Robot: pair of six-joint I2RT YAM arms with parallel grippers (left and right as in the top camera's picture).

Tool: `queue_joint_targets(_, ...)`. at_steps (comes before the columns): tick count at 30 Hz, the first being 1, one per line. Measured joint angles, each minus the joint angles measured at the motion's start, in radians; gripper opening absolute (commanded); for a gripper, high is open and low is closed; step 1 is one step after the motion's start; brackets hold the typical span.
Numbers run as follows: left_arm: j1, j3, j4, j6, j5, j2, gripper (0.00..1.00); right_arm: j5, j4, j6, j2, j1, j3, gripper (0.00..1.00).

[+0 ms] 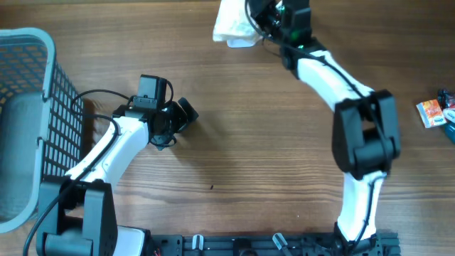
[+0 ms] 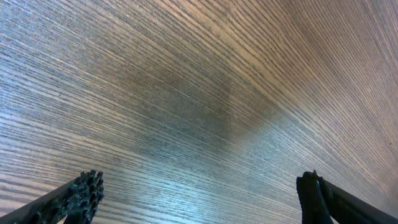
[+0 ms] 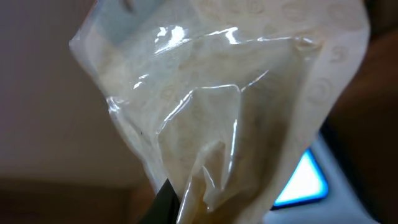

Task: Scan the item barcode
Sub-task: 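Hold the clear bag up in front of the white scanner, then carry the clear bag to the right table edge and release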

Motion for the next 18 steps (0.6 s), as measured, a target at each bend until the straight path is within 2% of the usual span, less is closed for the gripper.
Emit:
queue_joint_targets(1, 0.000, 0.000, -0.001, 0.000, 0.000, 0.000, 1.00, 0.106, -0.136, -0.073, -0.079, -0.015, 0.001, 0.05)
queue_joint_targets(3, 0.000, 0.000, -0.002, 0.000, -0.001, 0.000, 1.00, 0.320, -0.290, -0.160, -0.219, -0.043, 0.014, 0.05)
queue_joint_targets(5, 0.000, 0.000, -0.001, 0.000, 0.000, 0.000, 1.00, 0.539, -0.447, -0.204, -0.361, -0.097, 0.024, 0.05)
queue_joint_targets(7, 0.000, 0.000, -0.002, 0.000, 0.000, 0.000, 1.00, 0.640, -0.569, -0.222, -0.433, -0.203, 0.037, 0.05)
queue_joint_targets(10, 0.000, 0.000, -0.002, 0.000, 0.000, 0.000, 1.00, 0.640, -0.774, -0.206, -0.425, -0.418, 0.037, 0.05)
queue_joint_targets(12, 0.000, 0.000, -0.002, 0.000, 0.000, 0.000, 1.00, 0.611, -0.842, -0.185, -0.395, -0.545, 0.027, 0.05)
queue_joint_targets(14, 0.000, 0.000, -0.002, 0.000, 0.000, 0.000, 1.00, 0.591, -0.884, -0.179, -0.374, -0.615, 0.024, 0.06)
queue_joint_targets(15, 0.000, 0.000, -0.002, 0.000, 0.000, 0.000, 1.00, 0.583, -0.897, -0.176, -0.364, -0.638, 0.024, 0.10)
queue_joint_targets(17, 0.000, 0.000, -0.002, 0.000, 0.000, 0.000, 1.00, 0.575, -0.922, -0.172, -0.333, -0.677, 0.024, 0.11)
queue_joint_targets(18, 0.000, 0.000, -0.002, 0.000, 0.000, 0.000, 1.00, 0.573, -0.928, -0.171, -0.316, -0.691, 0.024, 0.16)
